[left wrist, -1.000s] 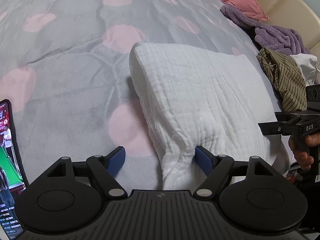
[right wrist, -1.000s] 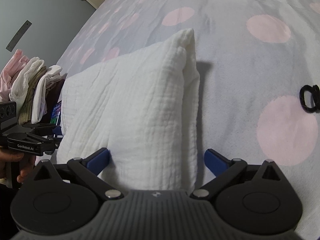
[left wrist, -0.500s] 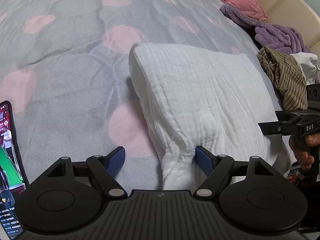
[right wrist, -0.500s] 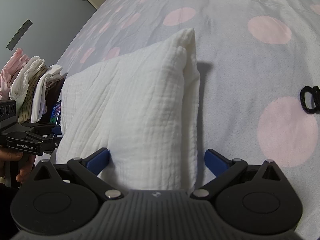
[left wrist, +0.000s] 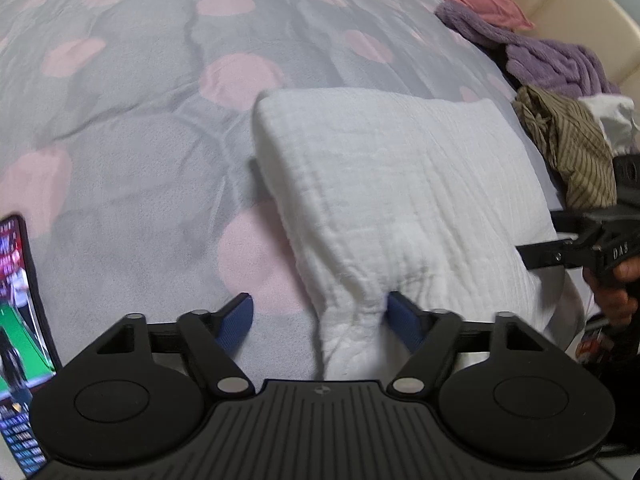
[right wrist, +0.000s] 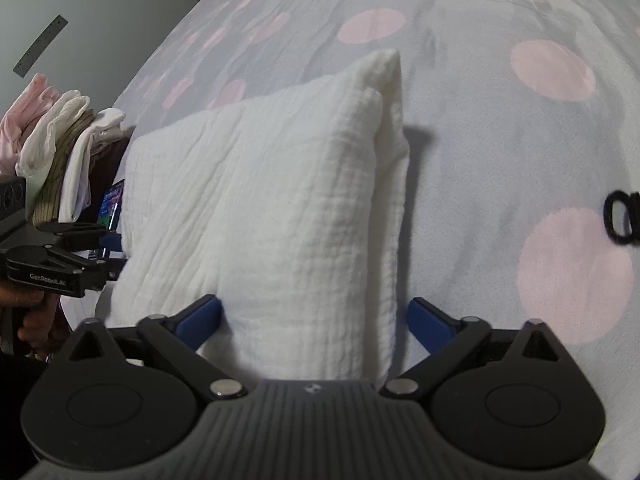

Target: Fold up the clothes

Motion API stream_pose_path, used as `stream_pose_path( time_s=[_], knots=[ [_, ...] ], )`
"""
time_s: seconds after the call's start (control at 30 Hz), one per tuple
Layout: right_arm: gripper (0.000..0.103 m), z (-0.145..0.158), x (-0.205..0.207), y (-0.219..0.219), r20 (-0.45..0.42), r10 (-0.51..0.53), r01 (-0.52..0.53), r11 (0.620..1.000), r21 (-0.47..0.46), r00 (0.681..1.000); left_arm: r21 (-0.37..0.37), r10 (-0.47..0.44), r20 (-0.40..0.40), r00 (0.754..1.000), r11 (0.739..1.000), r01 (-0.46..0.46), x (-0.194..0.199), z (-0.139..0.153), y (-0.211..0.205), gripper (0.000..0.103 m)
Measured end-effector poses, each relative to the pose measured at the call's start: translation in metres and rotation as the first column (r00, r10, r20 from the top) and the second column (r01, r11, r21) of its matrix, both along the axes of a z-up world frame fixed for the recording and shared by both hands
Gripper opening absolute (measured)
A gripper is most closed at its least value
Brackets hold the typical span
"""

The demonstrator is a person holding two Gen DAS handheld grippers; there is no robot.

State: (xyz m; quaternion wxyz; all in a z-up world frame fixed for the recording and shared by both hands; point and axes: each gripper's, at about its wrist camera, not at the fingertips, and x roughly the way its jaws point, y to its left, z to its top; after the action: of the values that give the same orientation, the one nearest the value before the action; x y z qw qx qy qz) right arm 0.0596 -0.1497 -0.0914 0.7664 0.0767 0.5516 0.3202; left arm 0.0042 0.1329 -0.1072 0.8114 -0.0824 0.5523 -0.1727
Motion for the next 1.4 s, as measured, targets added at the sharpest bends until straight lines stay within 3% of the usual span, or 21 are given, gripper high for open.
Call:
stream_pose_path(
  time_s=[0.03, 0.1, 0.27, 0.33, 0.43, 0.57, 0.73, 0.87, 0.9, 1.2, 1.4],
  knots=[
    [0.083, 0.002, -0.001, 0.002, 0.013, 0.011, -0.011, 1.0, 0.006, 1.0, 0.003, -0.007, 0.001, 1.0, 1.0, 0.007, 0.0, 0.001, -0.002, 0.044],
    [0.074, 0.005, -0.002, 0.005, 0.033, 0.033, -0.033, 0.999, 0.013, 0.999, 0.009, -0.022, 0.003, 1.0, 1.0, 0.022, 0.0, 0.004, -0.005, 0.031],
    [0.067, 0.008, -0.004, 0.009, 0.035, 0.04, -0.04, 0.999, 0.014, 0.999, 0.018, -0.047, 0.004, 0.999, 0.999, 0.047, 0.002, 0.008, -0.01, 0.031],
    [0.063, 0.012, -0.006, 0.009, 0.046, 0.053, -0.053, 0.999, 0.009, 0.998, 0.027, -0.049, 0.008, 0.999, 0.998, 0.049, 0.001, 0.008, -0.01, 0.035],
    [0.062, 0.015, -0.008, 0.005, 0.055, 0.057, -0.057, 0.998, 0.009, 0.997, 0.123, -0.093, 0.056, 0.994, 0.989, 0.085, -0.004, 0.012, -0.02, 0.045],
    [0.066, 0.013, -0.009, 0.007, 0.047, 0.036, -0.037, 0.999, 0.011, 0.998, 0.221, -0.159, 0.091, 0.983, 0.966, 0.136, -0.009, 0.017, -0.035, 0.045],
    [0.07, 0.011, -0.008, 0.005, 0.035, 0.028, -0.029, 1.0, 0.007, 0.999, 0.212, -0.12, 0.072, 0.99, 0.972, 0.102, -0.005, 0.014, -0.031, 0.06],
    [0.071, 0.009, -0.008, 0.005, 0.031, 0.022, -0.022, 1.0, 0.013, 0.999, 0.091, -0.024, -0.001, 1.0, 0.996, 0.024, 0.003, 0.004, -0.008, 0.069],
    [0.072, 0.009, -0.008, 0.005, 0.032, 0.022, -0.022, 1.0, 0.013, 0.999, 0.066, -0.002, -0.021, 1.0, 0.998, 0.003, 0.005, 0.001, -0.003, 0.07],
    [0.073, 0.009, -0.009, 0.004, 0.034, 0.016, -0.016, 1.0, 0.008, 0.999, 0.1, -0.048, 0.007, 0.999, 0.994, 0.047, 0.007, 0.007, -0.007, 0.072],
    [0.074, 0.01, -0.01, 0.003, 0.036, 0.016, -0.016, 1.0, 0.006, 0.999, 0.037, 0.003, 0.007, 1.0, 0.999, -0.003, 0.012, 0.015, 0.008, 0.072]
  ],
)
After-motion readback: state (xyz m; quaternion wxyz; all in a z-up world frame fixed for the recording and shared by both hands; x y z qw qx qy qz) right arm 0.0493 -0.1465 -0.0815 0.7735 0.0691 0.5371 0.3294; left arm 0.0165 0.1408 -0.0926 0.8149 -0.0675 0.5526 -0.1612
